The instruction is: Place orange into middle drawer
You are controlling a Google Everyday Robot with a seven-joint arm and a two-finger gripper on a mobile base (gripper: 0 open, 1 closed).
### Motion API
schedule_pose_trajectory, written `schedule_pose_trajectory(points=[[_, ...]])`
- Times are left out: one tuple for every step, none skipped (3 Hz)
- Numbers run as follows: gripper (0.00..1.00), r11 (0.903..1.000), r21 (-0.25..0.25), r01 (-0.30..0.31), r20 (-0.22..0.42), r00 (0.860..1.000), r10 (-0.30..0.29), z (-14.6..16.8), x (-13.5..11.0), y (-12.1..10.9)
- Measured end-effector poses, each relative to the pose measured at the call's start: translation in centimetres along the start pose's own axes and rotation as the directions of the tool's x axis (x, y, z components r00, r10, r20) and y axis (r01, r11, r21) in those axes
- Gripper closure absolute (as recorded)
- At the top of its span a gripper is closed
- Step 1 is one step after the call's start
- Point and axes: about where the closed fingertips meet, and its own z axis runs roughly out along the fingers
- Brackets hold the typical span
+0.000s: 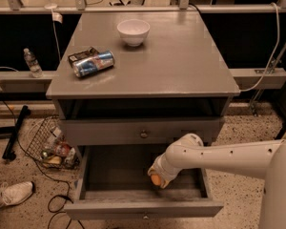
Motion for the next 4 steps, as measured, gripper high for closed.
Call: schedule_pose_trajectory(points=[[0.61, 1.0, -0.001, 0.0, 0.002, 1.0, 0.0, 0.12, -0.09, 0.06], [0.3, 1.0, -0.003, 0.0, 0.005, 1.0, 0.0, 0.29, -0.22, 0.16], [0.06, 1.0, -0.005, 0.0, 0.007, 1.0, 0.0, 0.39, -0.3, 0.22], [0.0, 1.0, -0.006, 0.0, 0.009, 1.0, 0.0, 0.47, -0.36, 0.27]])
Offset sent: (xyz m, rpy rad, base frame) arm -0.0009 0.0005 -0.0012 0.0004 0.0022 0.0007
